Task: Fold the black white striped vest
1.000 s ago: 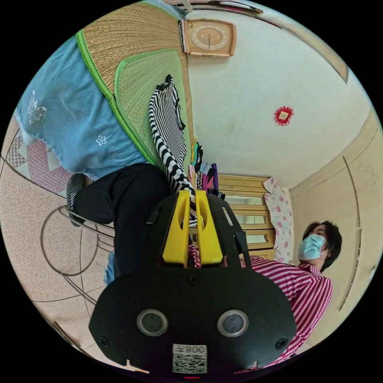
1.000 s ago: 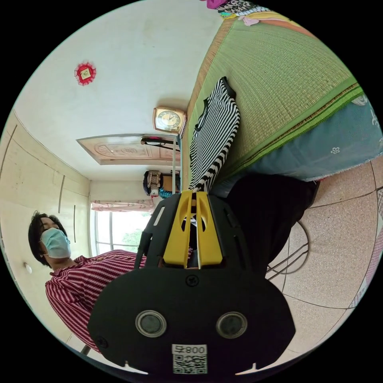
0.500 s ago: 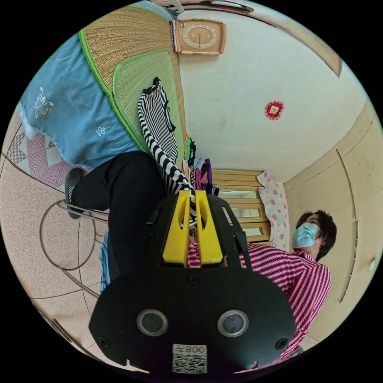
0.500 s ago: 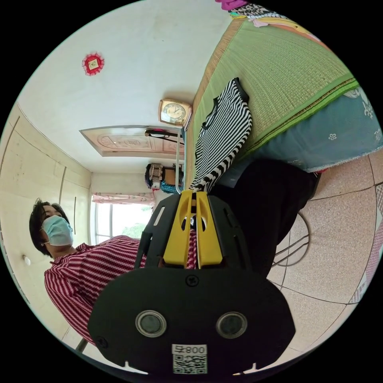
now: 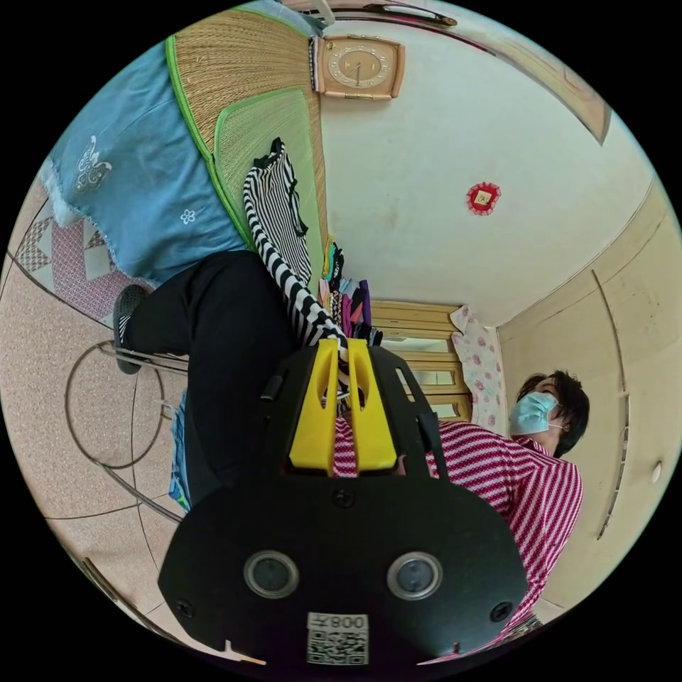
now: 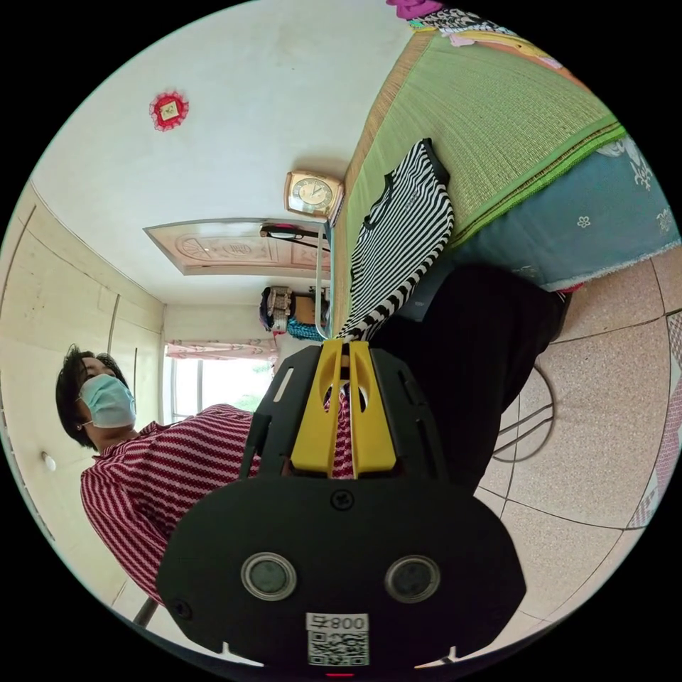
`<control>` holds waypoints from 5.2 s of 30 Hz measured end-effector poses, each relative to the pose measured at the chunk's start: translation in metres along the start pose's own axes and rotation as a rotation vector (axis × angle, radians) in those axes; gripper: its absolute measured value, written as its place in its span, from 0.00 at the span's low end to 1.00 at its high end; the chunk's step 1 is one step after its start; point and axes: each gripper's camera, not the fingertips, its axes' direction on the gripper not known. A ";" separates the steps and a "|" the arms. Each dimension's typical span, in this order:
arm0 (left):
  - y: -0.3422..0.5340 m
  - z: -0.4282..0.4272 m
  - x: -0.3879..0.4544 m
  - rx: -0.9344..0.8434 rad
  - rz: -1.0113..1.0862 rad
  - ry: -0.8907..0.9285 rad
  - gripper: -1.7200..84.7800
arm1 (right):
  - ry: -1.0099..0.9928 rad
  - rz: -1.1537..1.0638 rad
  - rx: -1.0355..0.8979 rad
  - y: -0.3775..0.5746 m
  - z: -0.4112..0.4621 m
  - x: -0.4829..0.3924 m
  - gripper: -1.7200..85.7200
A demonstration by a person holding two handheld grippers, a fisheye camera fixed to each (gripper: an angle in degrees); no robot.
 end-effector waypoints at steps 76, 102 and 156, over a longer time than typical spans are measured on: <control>-0.025 0.038 0.092 0.039 0.072 0.060 0.05 | 0.025 -0.032 0.050 0.018 0.010 0.101 0.04; -0.227 0.119 0.159 0.096 0.097 -0.007 0.05 | 0.096 -0.072 0.048 -0.093 0.068 0.230 0.03; -0.407 0.243 0.185 0.160 0.014 -0.266 0.05 | 0.152 0.058 -0.012 -0.083 0.228 0.552 0.02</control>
